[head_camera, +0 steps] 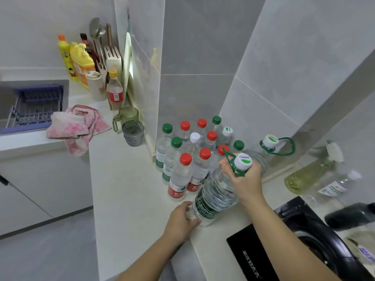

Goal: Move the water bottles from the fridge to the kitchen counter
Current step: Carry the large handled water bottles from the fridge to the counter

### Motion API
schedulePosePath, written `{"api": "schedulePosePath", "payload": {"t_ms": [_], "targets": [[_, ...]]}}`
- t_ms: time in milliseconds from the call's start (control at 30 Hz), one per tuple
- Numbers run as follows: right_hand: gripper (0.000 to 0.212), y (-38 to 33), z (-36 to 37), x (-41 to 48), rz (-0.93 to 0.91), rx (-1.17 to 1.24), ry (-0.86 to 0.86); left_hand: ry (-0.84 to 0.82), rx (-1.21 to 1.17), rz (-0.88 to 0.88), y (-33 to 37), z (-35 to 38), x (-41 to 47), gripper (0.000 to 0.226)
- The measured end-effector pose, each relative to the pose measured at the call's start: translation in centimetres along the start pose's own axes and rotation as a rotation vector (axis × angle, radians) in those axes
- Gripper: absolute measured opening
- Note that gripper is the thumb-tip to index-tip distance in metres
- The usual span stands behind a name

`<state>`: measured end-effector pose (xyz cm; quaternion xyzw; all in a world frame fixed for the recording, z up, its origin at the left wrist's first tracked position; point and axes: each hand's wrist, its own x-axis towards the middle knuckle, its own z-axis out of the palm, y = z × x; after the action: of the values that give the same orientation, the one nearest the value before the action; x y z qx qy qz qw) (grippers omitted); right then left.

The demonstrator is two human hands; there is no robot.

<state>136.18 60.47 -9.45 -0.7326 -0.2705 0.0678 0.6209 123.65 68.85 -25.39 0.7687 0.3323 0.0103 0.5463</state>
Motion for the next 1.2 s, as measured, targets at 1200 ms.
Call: {"api": "schedulePosePath", "payload": {"t_ms": [1200], "targets": [[0.069,7.1,-2.7,-3.5,-0.055,-0.227,0.141,0.060,0.130,0.105,2.5,1.8,5.2,0.086]]}}
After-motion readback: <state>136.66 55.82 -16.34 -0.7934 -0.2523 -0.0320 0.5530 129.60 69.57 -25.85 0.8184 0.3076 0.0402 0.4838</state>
